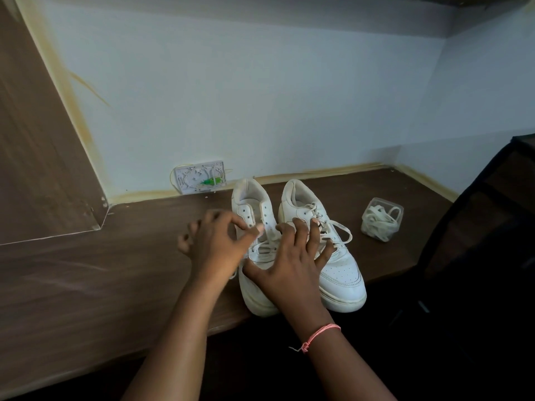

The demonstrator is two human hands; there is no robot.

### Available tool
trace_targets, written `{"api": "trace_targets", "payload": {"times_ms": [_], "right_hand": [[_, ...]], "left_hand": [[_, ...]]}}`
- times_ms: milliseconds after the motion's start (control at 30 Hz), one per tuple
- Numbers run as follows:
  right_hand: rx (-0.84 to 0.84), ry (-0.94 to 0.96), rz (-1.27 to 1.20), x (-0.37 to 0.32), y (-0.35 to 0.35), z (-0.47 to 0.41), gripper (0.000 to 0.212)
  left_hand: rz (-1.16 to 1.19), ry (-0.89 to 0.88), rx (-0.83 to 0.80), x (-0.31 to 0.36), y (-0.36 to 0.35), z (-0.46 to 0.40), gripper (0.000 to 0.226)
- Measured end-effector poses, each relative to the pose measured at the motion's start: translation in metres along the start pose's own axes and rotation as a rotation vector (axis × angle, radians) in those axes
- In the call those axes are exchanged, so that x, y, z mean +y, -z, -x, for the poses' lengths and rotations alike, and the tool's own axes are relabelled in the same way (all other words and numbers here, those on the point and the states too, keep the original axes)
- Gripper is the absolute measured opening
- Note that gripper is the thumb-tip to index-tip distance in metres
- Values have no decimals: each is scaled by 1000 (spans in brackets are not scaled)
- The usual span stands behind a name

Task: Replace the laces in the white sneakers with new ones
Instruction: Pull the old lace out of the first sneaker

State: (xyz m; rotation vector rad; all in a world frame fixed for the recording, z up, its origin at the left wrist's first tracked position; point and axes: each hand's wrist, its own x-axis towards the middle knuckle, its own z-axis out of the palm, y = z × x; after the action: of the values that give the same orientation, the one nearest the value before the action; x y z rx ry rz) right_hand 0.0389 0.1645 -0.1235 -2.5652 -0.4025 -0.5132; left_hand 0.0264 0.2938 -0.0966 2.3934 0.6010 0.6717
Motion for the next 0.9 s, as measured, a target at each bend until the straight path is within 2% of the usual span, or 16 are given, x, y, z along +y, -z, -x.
{"api": "trace_targets", "payload": {"times_ms": [133,333,400,533,633,667,800,900], "right_hand": [[17,28,1,0,-3,0,78],[30,1,14,-1,-2,1,84],[31,5,9,-2,-2,1,84],[17,1,12,-2,-1,1,86],[35,-6,16,0,-2,0,88],[41,-9,14,0,-2,0,88],[39,-18,20,0,-2,1,87],[-27,13,41,-1,2,-1,82]], "left_hand": [[-79,-85,-43,1,-7,1,27],[32,33,-71,1,-4,-4,16],[163,143,-34,0,-2,-8,21],[614,367,94,-14,-7,-18,31],[911,484,258,-15,5,-22,24],[947,509,306,-17,12,-25,23],[618,486,358,-43,24,-32,14],[267,486,234,-37,24,-24,36]]}}
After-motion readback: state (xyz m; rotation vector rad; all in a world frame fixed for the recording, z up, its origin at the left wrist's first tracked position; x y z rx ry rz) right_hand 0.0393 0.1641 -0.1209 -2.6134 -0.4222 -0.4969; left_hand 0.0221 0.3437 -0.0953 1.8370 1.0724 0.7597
